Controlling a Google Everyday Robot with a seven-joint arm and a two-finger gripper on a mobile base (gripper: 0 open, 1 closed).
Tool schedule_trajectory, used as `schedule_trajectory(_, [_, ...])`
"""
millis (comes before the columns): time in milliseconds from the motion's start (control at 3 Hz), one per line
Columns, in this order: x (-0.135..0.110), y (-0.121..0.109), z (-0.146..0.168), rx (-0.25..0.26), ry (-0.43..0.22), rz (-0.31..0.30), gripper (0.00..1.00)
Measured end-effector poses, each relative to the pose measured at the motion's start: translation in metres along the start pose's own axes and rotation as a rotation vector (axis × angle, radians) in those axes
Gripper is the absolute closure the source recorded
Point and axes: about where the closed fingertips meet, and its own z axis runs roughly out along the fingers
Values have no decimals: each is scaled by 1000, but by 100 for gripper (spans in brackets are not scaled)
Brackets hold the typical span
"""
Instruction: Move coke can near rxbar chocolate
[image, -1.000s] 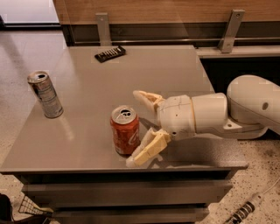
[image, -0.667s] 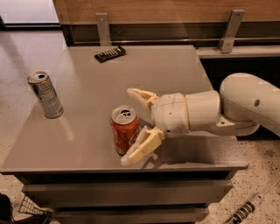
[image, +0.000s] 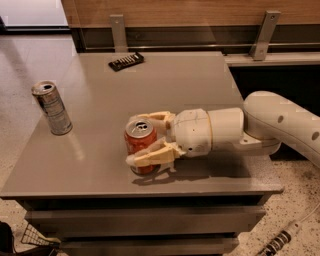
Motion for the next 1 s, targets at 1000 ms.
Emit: schedule_trajectory(1000, [-4,3,5,-12,1,-7,100])
